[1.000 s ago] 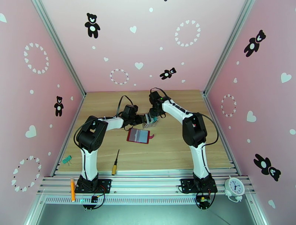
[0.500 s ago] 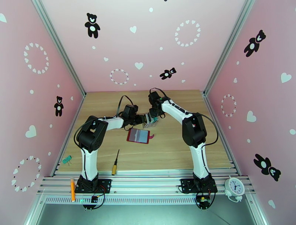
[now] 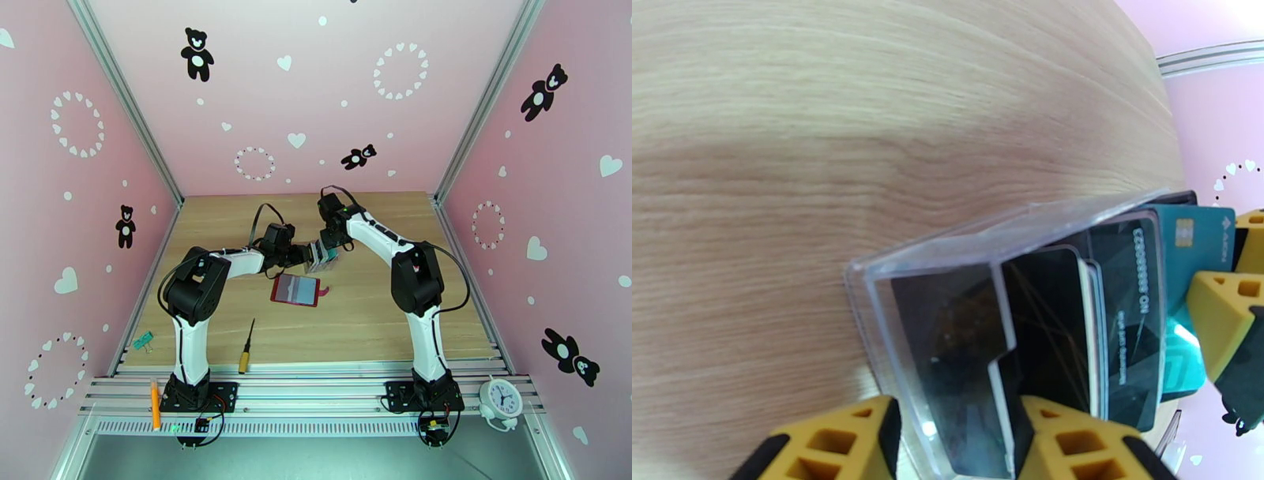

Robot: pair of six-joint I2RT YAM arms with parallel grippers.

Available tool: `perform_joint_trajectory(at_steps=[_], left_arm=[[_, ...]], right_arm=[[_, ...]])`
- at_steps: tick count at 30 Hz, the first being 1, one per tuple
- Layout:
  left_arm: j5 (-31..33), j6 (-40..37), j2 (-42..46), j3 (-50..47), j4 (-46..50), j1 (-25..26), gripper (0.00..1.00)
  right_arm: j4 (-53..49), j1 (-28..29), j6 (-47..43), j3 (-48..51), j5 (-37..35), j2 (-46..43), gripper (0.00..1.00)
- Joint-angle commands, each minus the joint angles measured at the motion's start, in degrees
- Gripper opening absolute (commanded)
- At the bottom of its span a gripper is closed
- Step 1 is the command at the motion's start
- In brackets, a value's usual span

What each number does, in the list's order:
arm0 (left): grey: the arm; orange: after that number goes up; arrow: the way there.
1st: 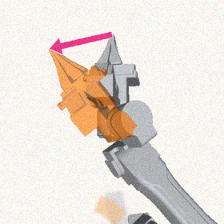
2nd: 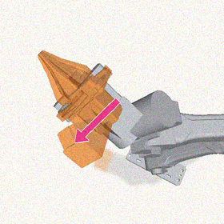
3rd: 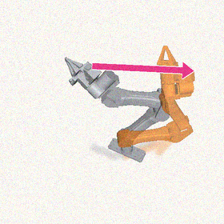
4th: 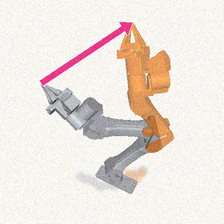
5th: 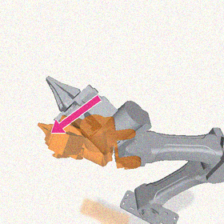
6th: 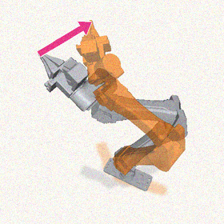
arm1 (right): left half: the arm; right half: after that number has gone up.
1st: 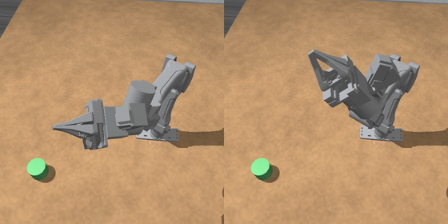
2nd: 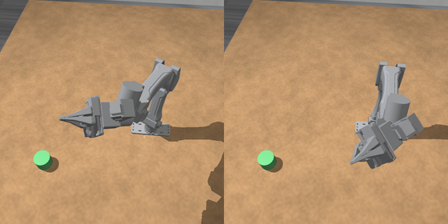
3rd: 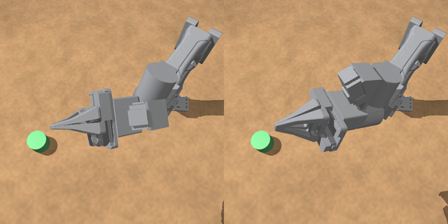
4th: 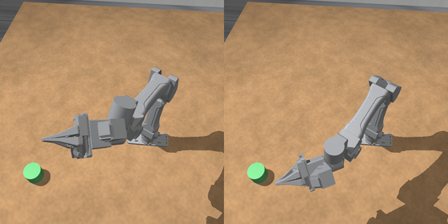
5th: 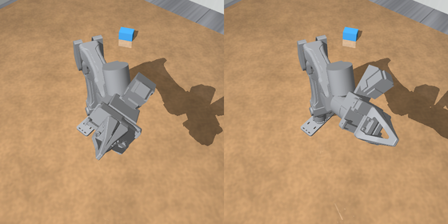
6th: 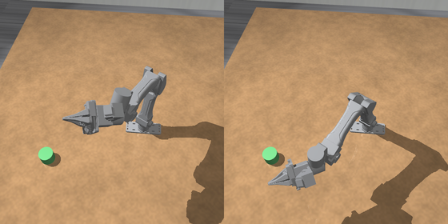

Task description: Put the credit cards into the card holder

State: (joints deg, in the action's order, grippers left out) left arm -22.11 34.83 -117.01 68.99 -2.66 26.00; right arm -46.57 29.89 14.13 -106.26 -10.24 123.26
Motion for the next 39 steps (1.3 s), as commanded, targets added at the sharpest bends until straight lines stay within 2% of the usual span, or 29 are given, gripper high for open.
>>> perform_joint_trajectory(at_steps=[1, 13, 19, 26, 39], left_arm=[[1.11, 0.42, -2.34, 0.35, 2.66, -0.51, 0.44], [1.16, 0.33, -2.42, 0.34, 2.66, -0.52, 0.44], [1.19, 0.34, -2.35, 0.38, 2.66, -0.51, 0.44], [1.14, 0.33, -2.32, 0.31, 2.71, -0.51, 0.44], [0.76, 0.15, -1.53, 0.04, 2.33, -0.53, 0.44]], right_arm=[[-2.57, -0.72, -0.22, -0.72, -1.9, -2.38, 0.45], [-2.65, -0.22, -0.25, -0.7, -1.62, -2.77, 0.31], [-2.92, -0.05, -0.27, -0.77, -1.98, -3.13, 0.21], [-3.09, 0.26, -0.18, -1.06, -1.91, -3.63, 0.17], [-2.31, 0.54, 3.02, -1.19, 8.43, -6.23, 0.08]])
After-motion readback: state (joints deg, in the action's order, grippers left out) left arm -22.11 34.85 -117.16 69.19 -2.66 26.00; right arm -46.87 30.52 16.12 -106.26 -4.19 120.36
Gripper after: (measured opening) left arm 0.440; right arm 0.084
